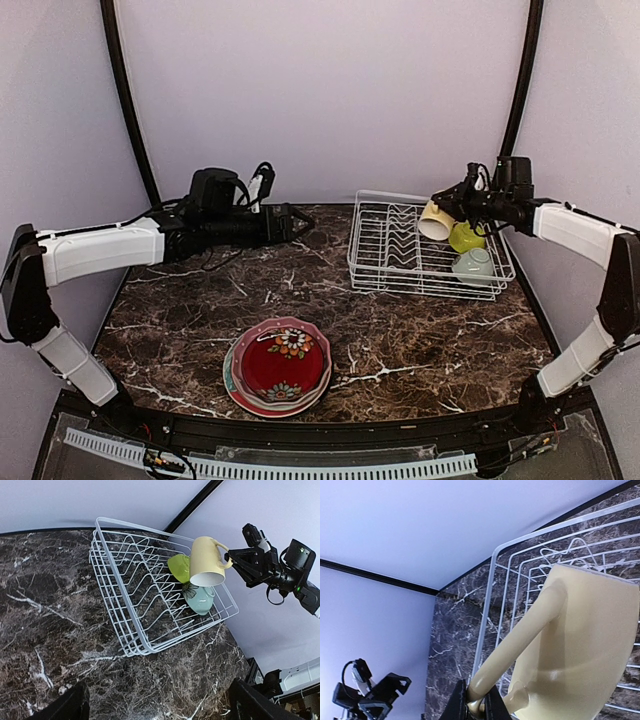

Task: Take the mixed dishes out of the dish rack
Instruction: Pass from the right arm to the left, then place the cup at the corner of the board.

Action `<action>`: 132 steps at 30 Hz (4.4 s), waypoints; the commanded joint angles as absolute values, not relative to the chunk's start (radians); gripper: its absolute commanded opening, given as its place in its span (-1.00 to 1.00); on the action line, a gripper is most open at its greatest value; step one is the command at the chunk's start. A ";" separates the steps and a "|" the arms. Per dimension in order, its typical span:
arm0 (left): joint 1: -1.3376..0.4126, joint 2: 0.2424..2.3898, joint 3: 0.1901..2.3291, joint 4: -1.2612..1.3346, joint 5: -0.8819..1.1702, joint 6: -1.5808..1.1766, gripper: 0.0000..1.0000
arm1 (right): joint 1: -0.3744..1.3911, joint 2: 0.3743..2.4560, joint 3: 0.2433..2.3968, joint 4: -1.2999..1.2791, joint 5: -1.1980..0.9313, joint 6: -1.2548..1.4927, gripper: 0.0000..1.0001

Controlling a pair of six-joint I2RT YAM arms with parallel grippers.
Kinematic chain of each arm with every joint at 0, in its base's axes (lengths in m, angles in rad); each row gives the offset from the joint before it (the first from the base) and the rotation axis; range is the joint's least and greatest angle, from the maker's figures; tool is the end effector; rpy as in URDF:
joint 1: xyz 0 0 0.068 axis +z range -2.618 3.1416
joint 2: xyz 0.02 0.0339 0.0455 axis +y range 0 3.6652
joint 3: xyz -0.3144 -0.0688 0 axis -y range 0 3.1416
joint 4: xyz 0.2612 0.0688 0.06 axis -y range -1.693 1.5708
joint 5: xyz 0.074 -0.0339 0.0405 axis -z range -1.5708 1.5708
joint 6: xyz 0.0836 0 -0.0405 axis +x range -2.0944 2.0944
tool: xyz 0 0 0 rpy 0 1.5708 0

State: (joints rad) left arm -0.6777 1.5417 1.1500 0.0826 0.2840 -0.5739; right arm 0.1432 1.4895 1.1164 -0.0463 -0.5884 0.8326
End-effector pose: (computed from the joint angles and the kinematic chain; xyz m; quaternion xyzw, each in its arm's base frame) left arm 0.3141 -0.2829 0.3366 0.1248 0.7940 -0.4346 0.4063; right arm 0.3800 0.1017 0.3291 0.1227 0.8089 0.4591 0.3462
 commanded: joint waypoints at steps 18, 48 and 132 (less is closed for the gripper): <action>-0.774 1.939 1.234 0.942 0.233 -0.340 0.68 | 0.414 1.534 1.209 0.509 -0.568 1.454 -1.00; -0.832 2.238 1.582 0.996 0.012 -0.483 -0.08 | 0.467 1.482 1.128 0.608 -0.522 1.510 -1.00; -0.365 1.480 1.119 -0.791 0.115 -0.407 -0.99 | 0.373 1.233 1.141 -0.374 -0.136 0.378 0.97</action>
State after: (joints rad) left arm -0.3637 1.5459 1.1709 -0.7341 0.0746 -0.3660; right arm 0.3771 1.2621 1.1343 -0.3763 -0.1528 0.3752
